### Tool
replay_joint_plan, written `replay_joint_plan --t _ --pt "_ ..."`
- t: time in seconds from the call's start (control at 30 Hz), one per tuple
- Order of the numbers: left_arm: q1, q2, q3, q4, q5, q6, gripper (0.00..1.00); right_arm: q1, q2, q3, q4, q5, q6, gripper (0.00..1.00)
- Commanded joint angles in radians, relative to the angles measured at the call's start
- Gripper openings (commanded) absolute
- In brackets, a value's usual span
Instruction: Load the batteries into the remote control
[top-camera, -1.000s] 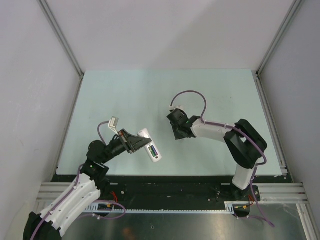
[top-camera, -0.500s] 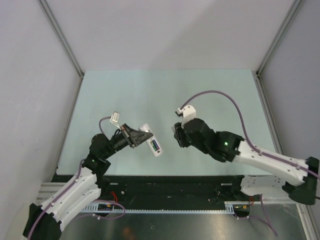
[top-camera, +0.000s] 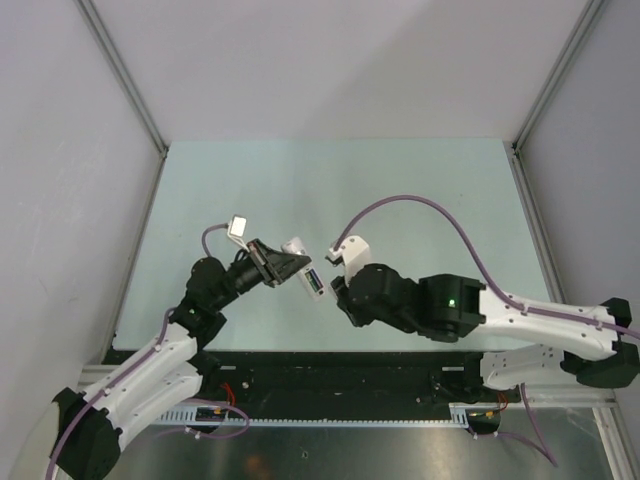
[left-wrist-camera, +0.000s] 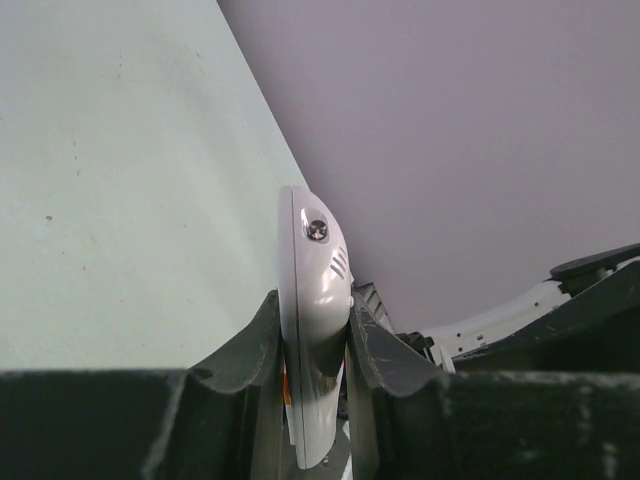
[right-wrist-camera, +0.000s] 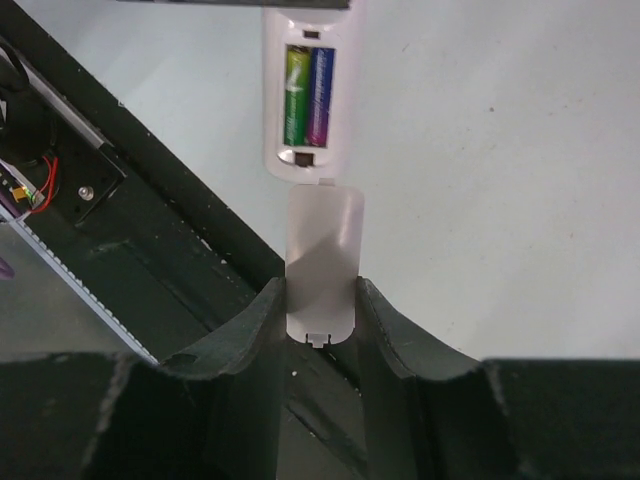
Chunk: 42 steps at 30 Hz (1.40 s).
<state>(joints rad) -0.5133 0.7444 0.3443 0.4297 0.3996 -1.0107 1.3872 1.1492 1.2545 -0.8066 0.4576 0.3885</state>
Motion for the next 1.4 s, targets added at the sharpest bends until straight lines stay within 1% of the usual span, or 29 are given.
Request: replay_joint_plan --t 0.0,0.1,0.33,0.47,0.8,1.37 --pt "-0.048 -0.007 0.01 0.061 -0.088 0.081 0.0 -0.013 0.064 0.112 -0.051 -0.037 0.03 0.0" --pt "-0.077 -0.007 0.007 0.072 -0.114 0.102 0.0 -0.036 0.113 0.146 -0.043 -0.105 0.033 0.0" --pt "-0.099 -0.02 0.007 0.083 -0.122 0.112 0.0 -0.091 0.179 0.172 -0.016 -0.168 0.016 0.0" --pt "-0.102 -0.037 0.001 0.083 -0.122 0.109 0.0 -0.1 0.218 0.197 -0.013 -0.188 0.006 0.0" --pt "-0.105 -0.053 -0.004 0.084 -0.104 0.103 0.0 -0.126 0.28 0.233 0.006 -0.178 -0.01 0.0" --pt "-0.105 -0.08 -0.01 0.086 -0.085 0.093 0.0 -0.152 0.316 0.267 -0.009 -0.166 -0.03 0.0"
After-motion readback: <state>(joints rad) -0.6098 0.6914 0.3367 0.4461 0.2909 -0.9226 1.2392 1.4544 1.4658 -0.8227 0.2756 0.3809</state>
